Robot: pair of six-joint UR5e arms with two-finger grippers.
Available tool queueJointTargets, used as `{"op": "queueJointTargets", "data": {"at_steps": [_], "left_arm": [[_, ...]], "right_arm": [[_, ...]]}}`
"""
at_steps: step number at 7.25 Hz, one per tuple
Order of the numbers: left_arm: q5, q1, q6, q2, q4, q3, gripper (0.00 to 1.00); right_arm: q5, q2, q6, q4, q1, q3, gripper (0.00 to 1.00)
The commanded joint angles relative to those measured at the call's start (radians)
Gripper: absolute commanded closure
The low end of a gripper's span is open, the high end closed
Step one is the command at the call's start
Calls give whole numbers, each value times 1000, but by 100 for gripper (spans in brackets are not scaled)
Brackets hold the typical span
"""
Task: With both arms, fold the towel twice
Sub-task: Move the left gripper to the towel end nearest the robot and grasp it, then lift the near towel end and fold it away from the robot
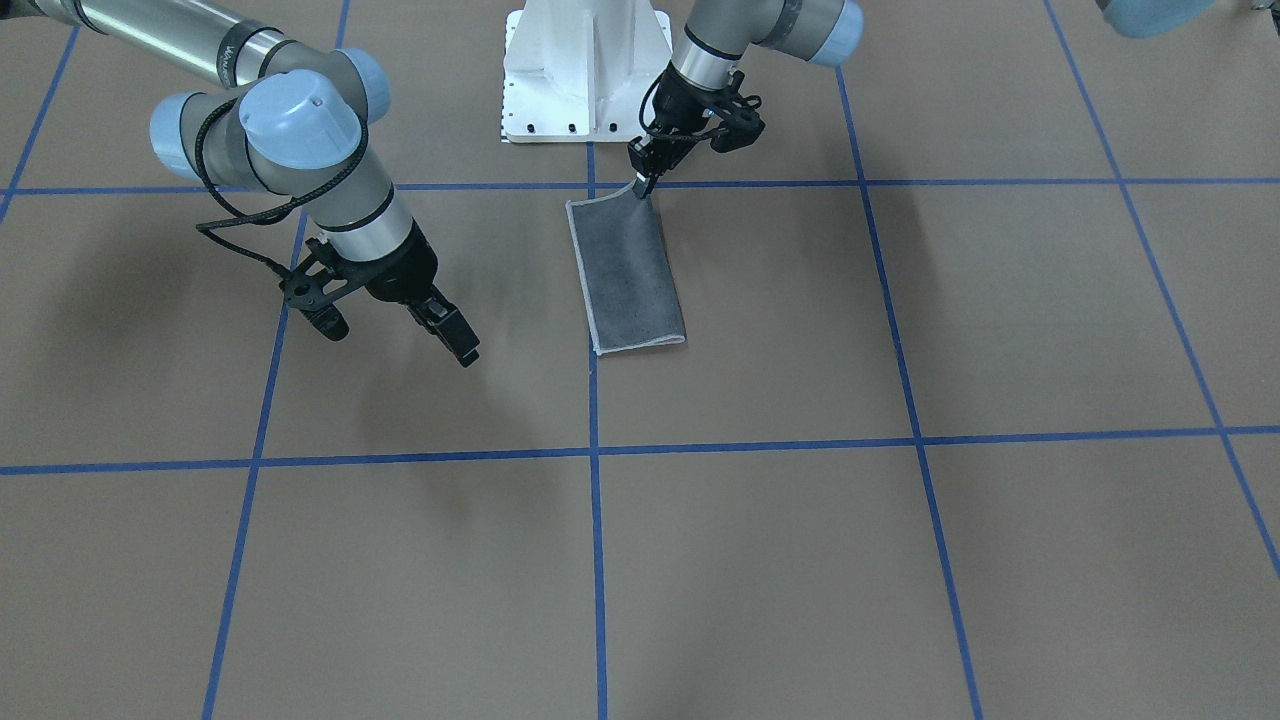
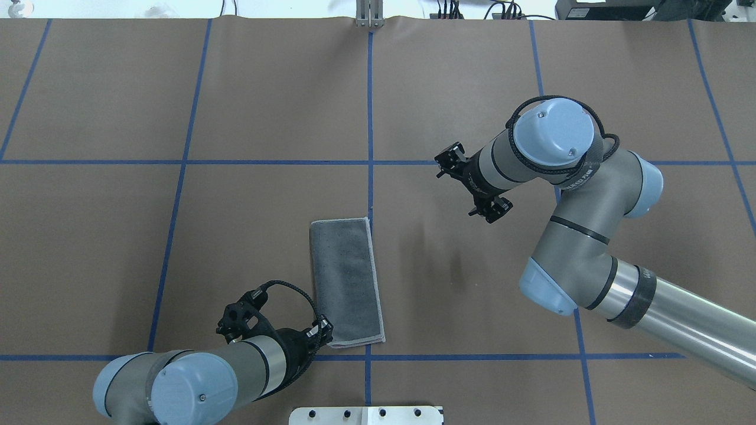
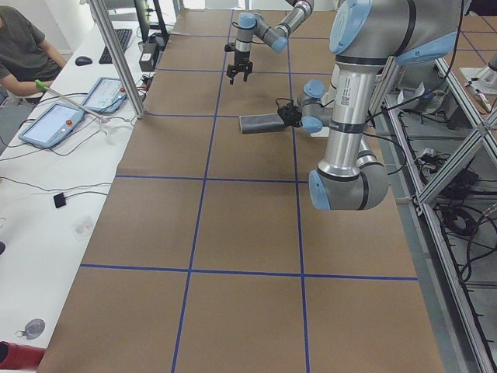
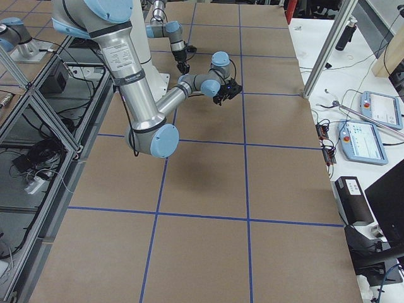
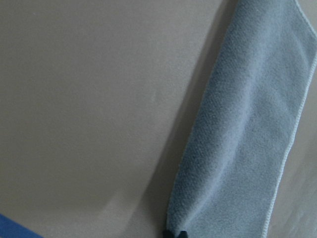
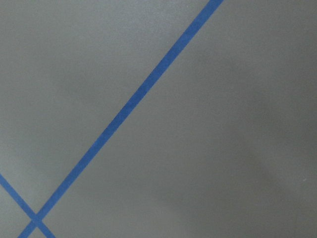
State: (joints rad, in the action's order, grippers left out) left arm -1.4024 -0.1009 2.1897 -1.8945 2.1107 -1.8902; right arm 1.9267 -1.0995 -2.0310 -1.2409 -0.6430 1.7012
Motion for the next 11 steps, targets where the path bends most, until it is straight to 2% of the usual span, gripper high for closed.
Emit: {"op": "queueJointTargets", "data": {"at_steps": [1, 4, 7, 11], "left_arm": [[-13, 0, -8, 18, 0, -15, 100], [-21, -14, -14, 6, -8, -23, 100], [-24, -91, -18, -40, -18, -4, 100], [-27, -172, -18, -164, -15, 133, 100]], "right_arm": [[0, 0, 0, 0, -1, 0, 0], [0, 1, 0, 0, -3, 3, 0], [0, 0, 0, 0, -3, 0, 0], [0, -2, 0, 0, -1, 0, 0]]}}
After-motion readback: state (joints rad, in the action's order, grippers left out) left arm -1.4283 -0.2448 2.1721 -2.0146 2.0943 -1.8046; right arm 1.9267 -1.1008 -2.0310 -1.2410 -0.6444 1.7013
